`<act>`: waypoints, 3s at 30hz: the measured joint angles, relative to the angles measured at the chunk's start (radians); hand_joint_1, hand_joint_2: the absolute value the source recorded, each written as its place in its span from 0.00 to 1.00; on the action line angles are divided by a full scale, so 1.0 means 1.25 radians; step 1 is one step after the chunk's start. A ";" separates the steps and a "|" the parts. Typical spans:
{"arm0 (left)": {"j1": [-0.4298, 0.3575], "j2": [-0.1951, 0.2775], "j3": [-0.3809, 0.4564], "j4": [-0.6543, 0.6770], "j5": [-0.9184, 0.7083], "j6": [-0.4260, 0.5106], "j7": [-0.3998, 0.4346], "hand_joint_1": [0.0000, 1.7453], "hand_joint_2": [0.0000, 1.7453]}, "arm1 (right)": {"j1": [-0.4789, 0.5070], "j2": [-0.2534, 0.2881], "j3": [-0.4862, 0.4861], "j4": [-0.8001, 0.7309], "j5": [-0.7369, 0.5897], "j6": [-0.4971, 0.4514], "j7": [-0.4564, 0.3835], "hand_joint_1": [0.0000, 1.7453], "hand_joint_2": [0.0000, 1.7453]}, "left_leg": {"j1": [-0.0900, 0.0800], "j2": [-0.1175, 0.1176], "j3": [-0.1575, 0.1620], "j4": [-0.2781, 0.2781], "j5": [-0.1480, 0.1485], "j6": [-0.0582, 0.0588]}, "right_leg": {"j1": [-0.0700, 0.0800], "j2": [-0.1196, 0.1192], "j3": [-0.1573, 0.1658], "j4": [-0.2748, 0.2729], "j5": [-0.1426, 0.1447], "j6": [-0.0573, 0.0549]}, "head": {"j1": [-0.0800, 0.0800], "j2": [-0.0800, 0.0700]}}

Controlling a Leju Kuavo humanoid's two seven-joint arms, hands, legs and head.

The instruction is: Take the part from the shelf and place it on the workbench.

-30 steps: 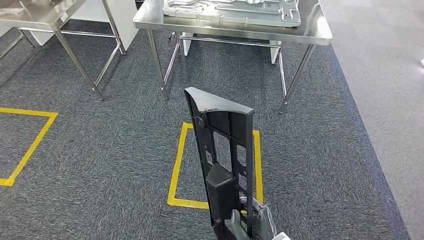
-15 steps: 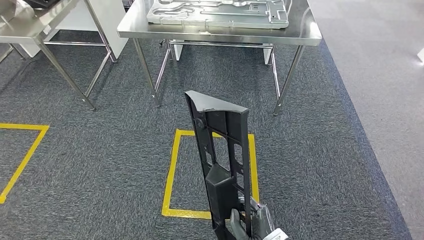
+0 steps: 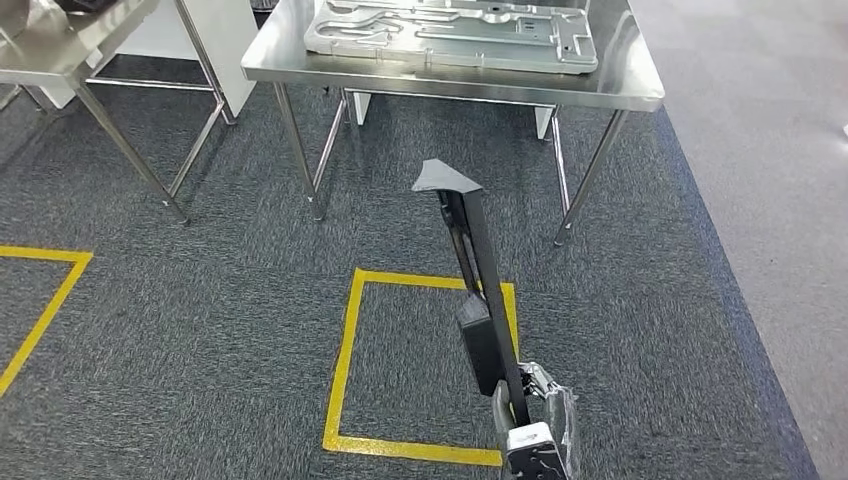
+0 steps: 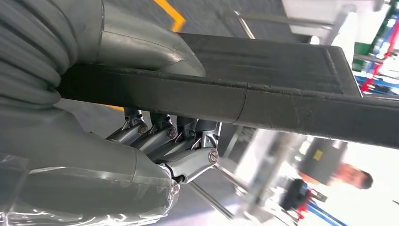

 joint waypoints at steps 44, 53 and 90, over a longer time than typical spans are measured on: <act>-0.063 0.022 -0.079 0.086 -0.140 0.012 0.003 0.00 1.00 | -0.480 -0.214 0.279 0.236 0.855 0.164 0.421 1.00 1.00 | -0.006 -0.004 -0.155 0.208 -0.073 -0.027 | 0.010 0.002 0.112 -0.115 0.004 -0.043 | -0.009 0.000; -0.065 0.027 -0.088 0.090 -0.143 0.010 0.003 0.00 1.00 | -0.530 -0.218 0.319 0.282 0.855 0.178 0.403 1.00 1.00 | -0.014 -0.007 -0.112 0.023 0.090 0.011 | 0.011 0.006 0.147 -0.061 -0.026 -0.010 | -0.006 0.000; -0.095 0.024 -0.126 0.100 -0.125 -0.018 -0.005 0.00 1.00 | -0.727 -0.244 0.274 0.325 0.854 0.252 0.295 1.00 1.00 | -0.010 -0.015 -0.067 0.010 0.059 0.013 | 0.005 0.003 -0.028 0.080 -0.101 0.007 | -0.003 0.000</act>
